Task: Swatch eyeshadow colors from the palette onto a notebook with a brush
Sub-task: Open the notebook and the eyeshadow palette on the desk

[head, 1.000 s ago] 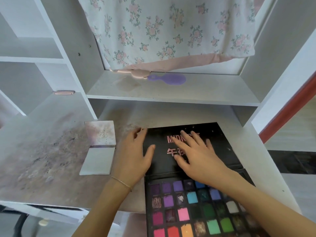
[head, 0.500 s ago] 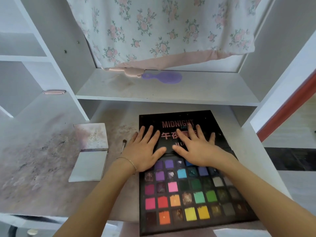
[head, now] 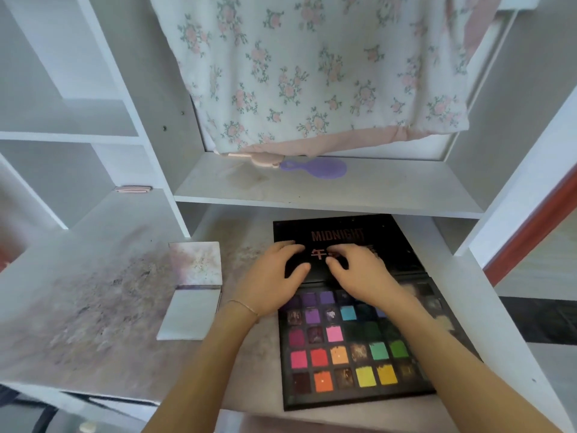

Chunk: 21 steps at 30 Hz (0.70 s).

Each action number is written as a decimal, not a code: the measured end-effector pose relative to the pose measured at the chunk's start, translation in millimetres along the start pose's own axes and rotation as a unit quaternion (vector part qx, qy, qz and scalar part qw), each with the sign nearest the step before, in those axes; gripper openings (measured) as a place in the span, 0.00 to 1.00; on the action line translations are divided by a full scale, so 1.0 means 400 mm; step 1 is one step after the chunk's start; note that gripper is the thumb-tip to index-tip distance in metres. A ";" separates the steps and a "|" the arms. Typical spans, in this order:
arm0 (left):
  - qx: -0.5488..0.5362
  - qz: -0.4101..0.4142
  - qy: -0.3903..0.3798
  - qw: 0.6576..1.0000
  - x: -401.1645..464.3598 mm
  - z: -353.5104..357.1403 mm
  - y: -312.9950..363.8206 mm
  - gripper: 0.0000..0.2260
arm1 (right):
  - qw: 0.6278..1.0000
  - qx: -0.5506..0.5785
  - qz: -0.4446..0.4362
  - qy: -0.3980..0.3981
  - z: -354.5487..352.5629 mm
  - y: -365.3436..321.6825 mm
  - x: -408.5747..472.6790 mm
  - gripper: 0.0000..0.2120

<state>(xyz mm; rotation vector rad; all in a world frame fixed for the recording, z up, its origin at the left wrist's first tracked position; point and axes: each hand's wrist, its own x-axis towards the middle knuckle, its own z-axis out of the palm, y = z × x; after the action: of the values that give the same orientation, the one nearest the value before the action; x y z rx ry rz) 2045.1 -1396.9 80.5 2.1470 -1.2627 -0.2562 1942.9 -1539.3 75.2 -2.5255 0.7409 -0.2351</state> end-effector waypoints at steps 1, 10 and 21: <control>-0.020 0.014 0.026 0.999 -0.025 -0.016 0.002 0.17 | 0.999 0.033 -0.021 0.013 0.005 -0.016 -0.010 0.16; -0.094 -0.112 0.206 0.968 -0.227 -0.154 -0.120 0.09 | 0.979 0.044 -0.194 -0.047 0.077 -0.148 -0.004 0.10; -0.078 -0.223 0.259 0.937 -0.225 -0.144 -0.281 0.18 | 0.896 -0.168 -0.382 -0.154 0.129 -0.245 0.046 0.07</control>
<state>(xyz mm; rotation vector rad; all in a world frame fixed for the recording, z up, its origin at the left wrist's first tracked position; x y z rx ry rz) 2105.4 -1258.5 45.1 2.1427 -0.4385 0.0301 2018.5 -1456.5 80.7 -2.9650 -0.4008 0.0502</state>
